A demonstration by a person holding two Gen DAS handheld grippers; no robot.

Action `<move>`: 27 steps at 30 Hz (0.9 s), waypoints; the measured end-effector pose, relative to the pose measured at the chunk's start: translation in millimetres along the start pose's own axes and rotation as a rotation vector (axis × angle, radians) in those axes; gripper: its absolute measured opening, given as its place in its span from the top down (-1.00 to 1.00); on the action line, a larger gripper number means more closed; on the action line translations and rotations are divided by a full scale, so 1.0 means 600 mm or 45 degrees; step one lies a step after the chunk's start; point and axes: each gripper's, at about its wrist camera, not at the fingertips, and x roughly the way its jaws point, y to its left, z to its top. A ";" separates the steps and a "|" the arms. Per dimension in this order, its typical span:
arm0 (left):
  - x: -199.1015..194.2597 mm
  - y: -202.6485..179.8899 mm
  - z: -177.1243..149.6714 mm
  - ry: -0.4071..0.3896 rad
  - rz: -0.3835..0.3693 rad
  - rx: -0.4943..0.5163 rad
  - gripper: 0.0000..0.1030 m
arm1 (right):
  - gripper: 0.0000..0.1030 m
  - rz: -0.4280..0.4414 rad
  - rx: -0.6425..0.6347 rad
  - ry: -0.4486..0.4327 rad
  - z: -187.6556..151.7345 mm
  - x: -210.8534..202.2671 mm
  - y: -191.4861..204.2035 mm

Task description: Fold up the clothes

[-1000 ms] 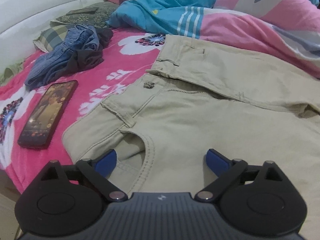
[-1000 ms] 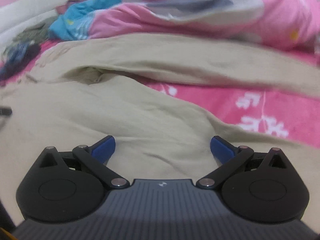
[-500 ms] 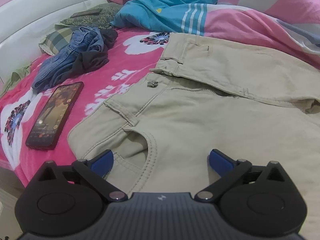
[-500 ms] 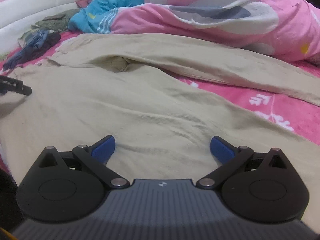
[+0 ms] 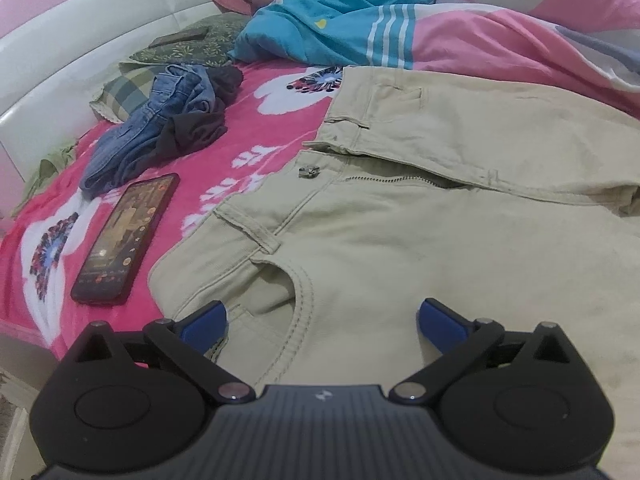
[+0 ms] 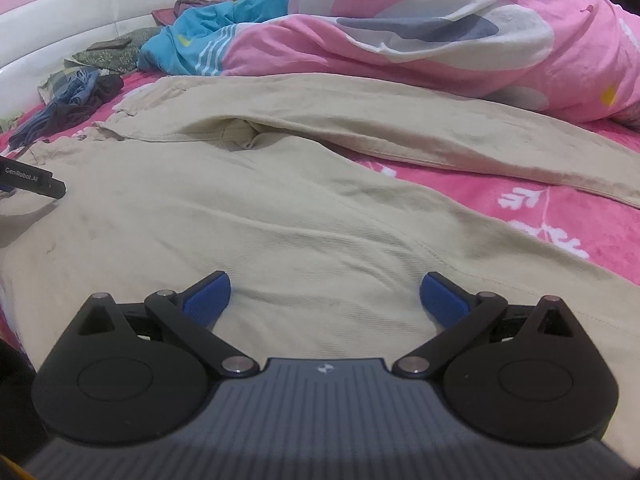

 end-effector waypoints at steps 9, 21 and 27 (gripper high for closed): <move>-0.007 -0.008 0.002 0.016 0.040 0.027 -1.00 | -0.99 0.000 0.003 -0.013 -0.002 -0.001 0.001; -0.009 -0.012 0.001 0.039 0.057 0.007 -1.00 | -0.99 -0.003 0.009 -0.018 -0.003 -0.002 0.004; -0.009 -0.013 0.001 0.041 0.062 0.010 -1.00 | -0.99 -0.004 0.010 -0.024 -0.004 -0.002 0.005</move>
